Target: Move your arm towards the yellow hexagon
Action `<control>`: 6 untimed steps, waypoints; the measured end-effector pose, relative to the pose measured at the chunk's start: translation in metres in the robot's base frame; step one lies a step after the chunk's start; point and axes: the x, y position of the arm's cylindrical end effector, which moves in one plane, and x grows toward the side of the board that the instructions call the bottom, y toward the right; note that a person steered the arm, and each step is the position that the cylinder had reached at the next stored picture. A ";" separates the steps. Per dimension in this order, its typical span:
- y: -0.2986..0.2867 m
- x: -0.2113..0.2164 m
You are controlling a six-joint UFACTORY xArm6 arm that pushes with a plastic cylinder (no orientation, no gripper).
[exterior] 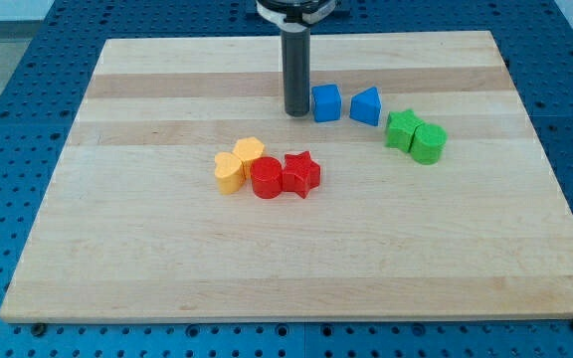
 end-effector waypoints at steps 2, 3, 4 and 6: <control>0.026 -0.026; 0.019 -0.026; -0.023 -0.026; -0.090 -0.026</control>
